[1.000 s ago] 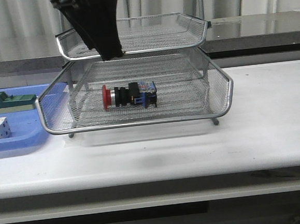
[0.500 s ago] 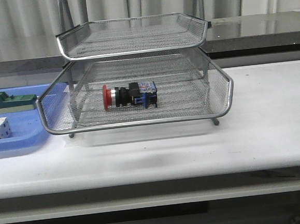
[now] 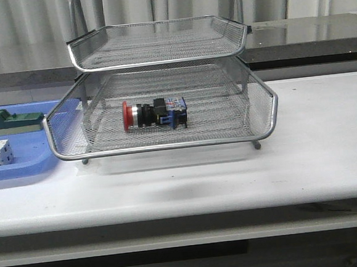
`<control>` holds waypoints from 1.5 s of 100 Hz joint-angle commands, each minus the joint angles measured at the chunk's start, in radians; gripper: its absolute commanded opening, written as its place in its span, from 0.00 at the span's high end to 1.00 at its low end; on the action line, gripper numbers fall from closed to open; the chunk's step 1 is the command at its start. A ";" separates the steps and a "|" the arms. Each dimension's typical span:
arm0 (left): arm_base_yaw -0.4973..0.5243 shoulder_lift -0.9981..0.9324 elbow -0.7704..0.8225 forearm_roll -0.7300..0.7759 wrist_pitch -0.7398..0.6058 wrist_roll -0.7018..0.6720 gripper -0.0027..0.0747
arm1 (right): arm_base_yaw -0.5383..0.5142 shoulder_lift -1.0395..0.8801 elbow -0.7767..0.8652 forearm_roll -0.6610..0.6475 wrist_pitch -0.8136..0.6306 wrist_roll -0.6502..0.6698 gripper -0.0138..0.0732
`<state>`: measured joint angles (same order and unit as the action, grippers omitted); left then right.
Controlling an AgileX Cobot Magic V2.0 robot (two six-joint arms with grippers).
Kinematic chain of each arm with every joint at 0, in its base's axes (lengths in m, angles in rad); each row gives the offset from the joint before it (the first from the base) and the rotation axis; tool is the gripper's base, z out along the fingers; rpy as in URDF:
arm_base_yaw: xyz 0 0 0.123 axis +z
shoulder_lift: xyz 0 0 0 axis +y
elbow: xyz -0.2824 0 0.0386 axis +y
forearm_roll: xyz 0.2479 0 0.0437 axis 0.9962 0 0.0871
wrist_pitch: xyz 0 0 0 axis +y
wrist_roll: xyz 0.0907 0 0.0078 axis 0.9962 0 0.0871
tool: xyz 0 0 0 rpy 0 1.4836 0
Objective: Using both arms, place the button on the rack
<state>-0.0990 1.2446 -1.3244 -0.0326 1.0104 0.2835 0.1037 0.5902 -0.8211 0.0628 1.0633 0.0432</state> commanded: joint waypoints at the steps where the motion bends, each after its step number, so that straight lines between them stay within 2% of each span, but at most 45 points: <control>1: 0.010 -0.096 0.060 -0.020 -0.140 -0.034 0.45 | -0.008 0.002 -0.025 -0.007 -0.055 -0.006 0.92; 48: 0.010 -0.518 0.612 -0.025 -0.610 -0.133 0.45 | -0.008 0.002 -0.025 -0.007 -0.055 -0.006 0.92; 67: 0.010 -0.680 0.787 -0.027 -0.748 -0.137 0.45 | -0.008 0.002 -0.025 -0.007 -0.055 -0.006 0.92; 109: 0.010 -0.926 0.984 -0.044 -0.883 -0.137 0.45 | -0.008 0.002 -0.025 -0.007 -0.055 -0.006 0.92; 150: 0.010 -0.946 0.999 -0.044 -0.881 -0.137 0.45 | -0.008 0.002 -0.025 -0.007 -0.055 -0.006 0.92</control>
<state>-0.0919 0.2939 -0.2992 -0.0658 0.2181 0.1567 0.1037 0.5902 -0.8211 0.0628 1.0633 0.0432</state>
